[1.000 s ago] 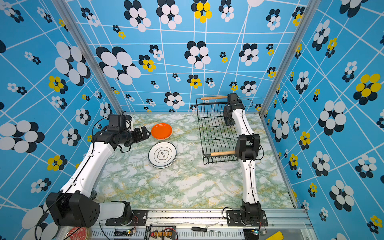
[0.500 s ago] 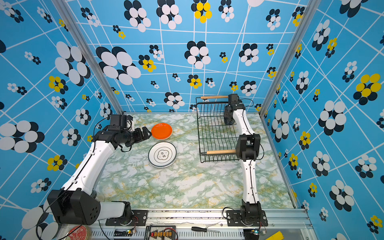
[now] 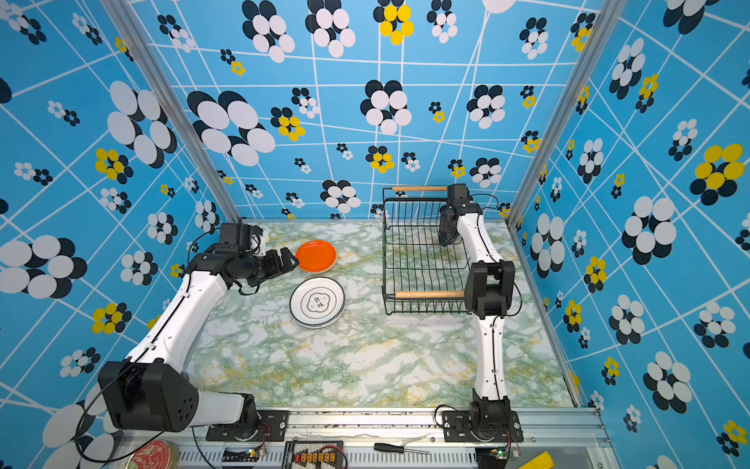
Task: Unload the plates from the dish rack
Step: Pick up the plate from the dish rack.
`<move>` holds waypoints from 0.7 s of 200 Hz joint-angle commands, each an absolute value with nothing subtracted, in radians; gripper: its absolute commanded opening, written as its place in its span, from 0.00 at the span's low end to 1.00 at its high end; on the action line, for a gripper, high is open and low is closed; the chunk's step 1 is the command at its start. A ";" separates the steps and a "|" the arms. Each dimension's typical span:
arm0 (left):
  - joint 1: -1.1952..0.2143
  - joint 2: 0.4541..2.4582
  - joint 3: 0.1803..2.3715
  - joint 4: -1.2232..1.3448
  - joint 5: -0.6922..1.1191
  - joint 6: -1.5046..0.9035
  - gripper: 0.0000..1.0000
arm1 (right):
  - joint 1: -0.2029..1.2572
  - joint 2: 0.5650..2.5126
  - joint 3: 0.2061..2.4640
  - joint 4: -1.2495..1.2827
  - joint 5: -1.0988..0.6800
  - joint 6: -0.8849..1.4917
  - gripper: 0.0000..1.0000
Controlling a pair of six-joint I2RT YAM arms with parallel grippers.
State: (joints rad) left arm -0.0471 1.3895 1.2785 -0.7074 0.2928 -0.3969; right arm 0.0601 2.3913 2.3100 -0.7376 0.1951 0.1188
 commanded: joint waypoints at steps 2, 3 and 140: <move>-0.043 1.405 1.298 -0.678 0.309 -0.409 0.99 | 0.069 2.275 2.252 -0.740 0.169 0.126 0.04; -0.043 1.405 1.299 -0.678 0.309 -0.410 0.99 | 0.069 2.272 2.250 -0.738 0.169 0.127 0.04; -0.143 1.500 1.385 -0.613 0.405 -0.431 0.99 | 0.106 1.712 1.524 -0.277 0.109 0.362 0.02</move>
State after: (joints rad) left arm -0.1043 1.4666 1.3350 -0.6426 0.3702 -0.4255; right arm 0.0891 1.8114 1.6360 -0.4255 0.1635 0.2394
